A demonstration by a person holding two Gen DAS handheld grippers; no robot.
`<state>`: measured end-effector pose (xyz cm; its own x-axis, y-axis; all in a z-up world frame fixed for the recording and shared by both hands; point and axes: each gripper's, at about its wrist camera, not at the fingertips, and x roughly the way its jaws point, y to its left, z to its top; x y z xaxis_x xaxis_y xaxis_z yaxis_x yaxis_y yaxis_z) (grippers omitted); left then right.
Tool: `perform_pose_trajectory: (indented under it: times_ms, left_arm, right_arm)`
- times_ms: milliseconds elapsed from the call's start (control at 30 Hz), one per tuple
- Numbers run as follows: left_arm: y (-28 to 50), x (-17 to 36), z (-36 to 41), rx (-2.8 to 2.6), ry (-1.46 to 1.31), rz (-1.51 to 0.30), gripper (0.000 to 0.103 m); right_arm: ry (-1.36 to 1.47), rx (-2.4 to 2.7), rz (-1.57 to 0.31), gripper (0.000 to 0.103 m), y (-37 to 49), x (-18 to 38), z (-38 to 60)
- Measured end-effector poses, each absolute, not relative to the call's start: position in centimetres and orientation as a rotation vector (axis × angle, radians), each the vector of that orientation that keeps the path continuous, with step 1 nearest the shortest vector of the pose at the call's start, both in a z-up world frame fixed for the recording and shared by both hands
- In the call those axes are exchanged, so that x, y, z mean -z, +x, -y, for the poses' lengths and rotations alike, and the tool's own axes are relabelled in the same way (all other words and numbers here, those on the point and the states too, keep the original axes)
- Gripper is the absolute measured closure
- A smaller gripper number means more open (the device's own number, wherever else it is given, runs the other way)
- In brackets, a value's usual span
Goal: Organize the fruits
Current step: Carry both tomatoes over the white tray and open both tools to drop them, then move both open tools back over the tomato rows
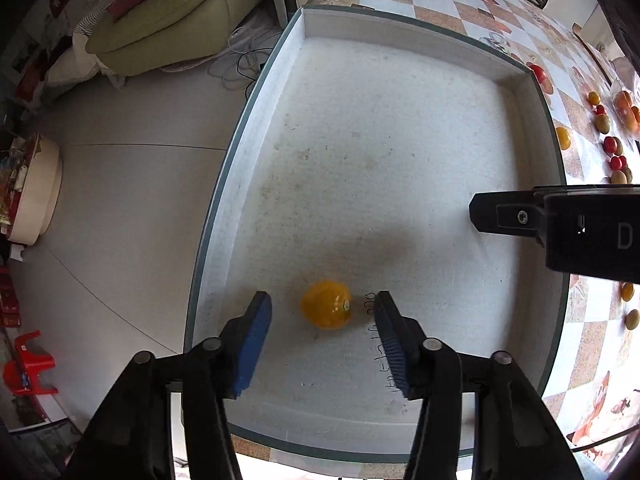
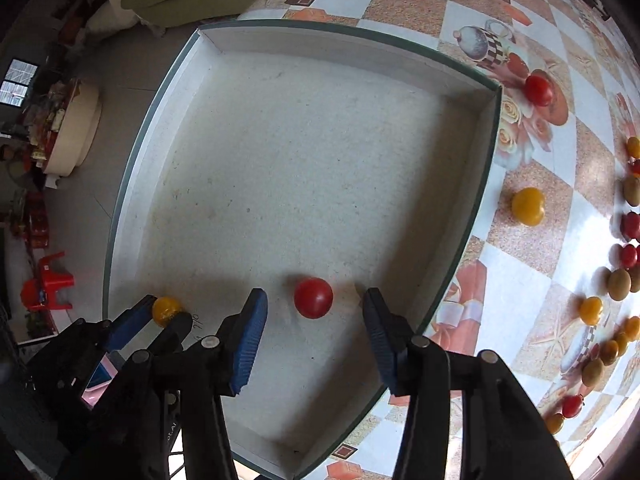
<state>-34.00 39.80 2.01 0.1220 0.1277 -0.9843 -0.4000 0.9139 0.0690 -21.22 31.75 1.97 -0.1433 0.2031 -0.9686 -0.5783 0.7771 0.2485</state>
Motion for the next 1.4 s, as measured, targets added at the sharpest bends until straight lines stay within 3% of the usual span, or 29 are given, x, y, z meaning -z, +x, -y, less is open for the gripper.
perform_pose_trajectory:
  times_ms: [33, 100, 133, 500, 933, 1400]
  left_arm:
    - [-34.1, -2.3, -39.9, -0.389, -0.237, -1.379, 0.017]
    - [-34.0, -2.6, -39.8, -0.368, -0.233, -1.378, 0.017]
    - [-33.9, -2.6, -39.7, -0.361, -0.23, -1.388, 0.017]
    - [-30.8, -5.5, -34.4, -0.213, -0.102, -1.349, 0.017]
    - [-23.9, -9.7, -26.6, -0.113, -0.042, -1.295, 0.017]
    - [-11.6, -7.0, -25.8, -0.234, -0.088, -1.298, 0.017]
  right_arm:
    - [-0.284, -0.706, -1.564, 0.036, -21.1, -2.6, -31.5]
    - [-0.272, -0.7, -1.537, 0.023, -21.1, -3.8, -31.0]
    - [-0.264, -0.697, -1.517, 0.022, -21.1, -4.4, -30.6]
    - [-0.146, -0.47, -1.519, 0.022, -20.0, -7.4, -19.4]
    - [0.036, -0.161, -1.577, 0.022, -16.6, -5.6, -3.9]
    - [0.073, -0.151, -1.594, 0.022, -10.9, -3.8, 1.3]
